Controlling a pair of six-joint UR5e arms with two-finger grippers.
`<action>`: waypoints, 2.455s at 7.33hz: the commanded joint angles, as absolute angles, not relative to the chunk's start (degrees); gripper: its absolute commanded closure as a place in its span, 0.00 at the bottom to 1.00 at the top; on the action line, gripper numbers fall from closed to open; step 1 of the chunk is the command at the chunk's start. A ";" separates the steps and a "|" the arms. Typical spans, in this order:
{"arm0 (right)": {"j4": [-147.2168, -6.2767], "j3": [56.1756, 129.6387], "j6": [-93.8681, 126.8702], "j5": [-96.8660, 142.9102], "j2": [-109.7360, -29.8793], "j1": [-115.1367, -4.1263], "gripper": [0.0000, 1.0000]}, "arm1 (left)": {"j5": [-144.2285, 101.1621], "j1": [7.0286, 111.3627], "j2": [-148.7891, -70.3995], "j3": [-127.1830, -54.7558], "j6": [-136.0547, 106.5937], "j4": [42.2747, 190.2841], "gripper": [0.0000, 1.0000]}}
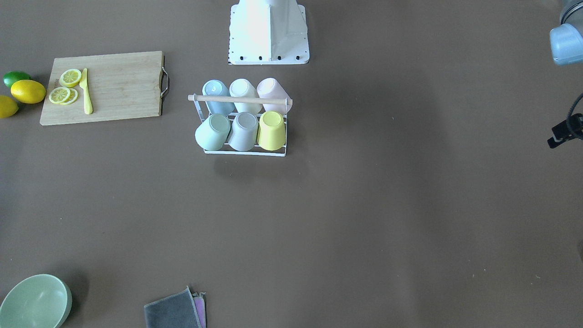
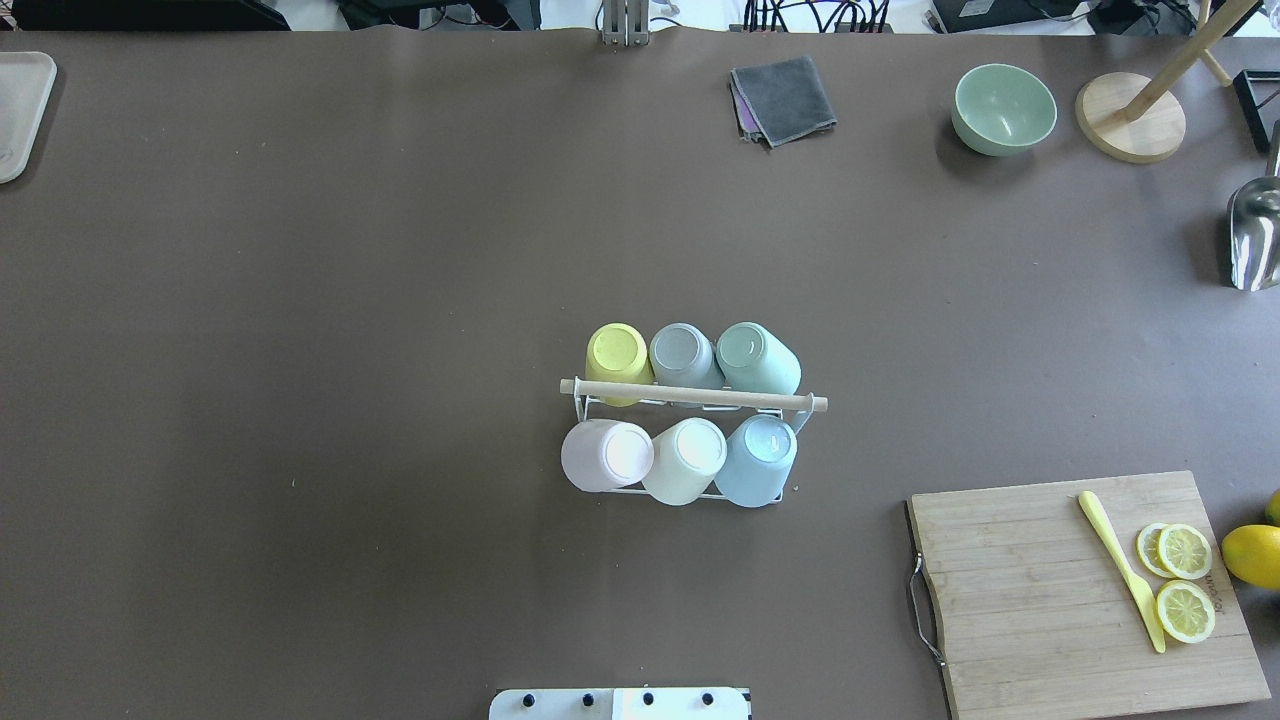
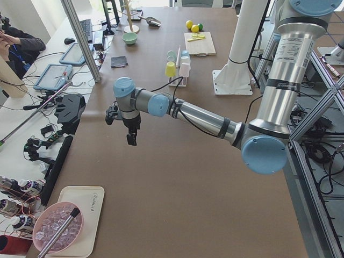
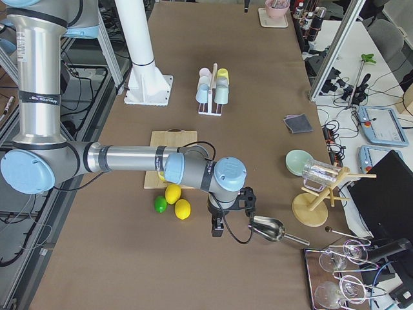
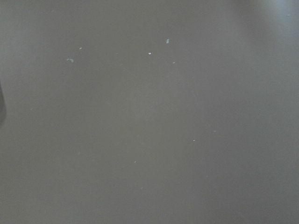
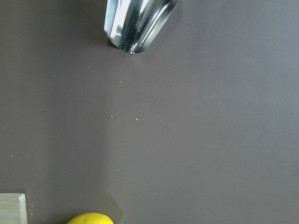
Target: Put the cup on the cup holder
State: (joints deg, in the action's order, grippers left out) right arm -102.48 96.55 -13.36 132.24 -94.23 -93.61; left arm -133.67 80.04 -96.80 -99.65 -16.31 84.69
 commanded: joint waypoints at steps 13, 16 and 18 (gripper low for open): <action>-102.48 96.59 -13.45 132.19 -94.39 -93.60 0.00 | -134.12 88.33 -88.51 -100.63 3.17 84.81 0.01; -102.48 96.59 -13.45 132.19 -94.39 -93.60 0.00 | -134.21 88.42 -88.42 -101.25 3.08 84.90 0.01; -102.48 96.77 -13.45 131.92 -94.39 -93.60 0.00 | -134.21 88.51 -88.42 -101.16 3.16 84.90 0.01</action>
State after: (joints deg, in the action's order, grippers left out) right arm -102.48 96.65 -13.48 132.05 -94.39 -93.60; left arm -134.21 88.47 -88.42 -101.18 3.12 84.90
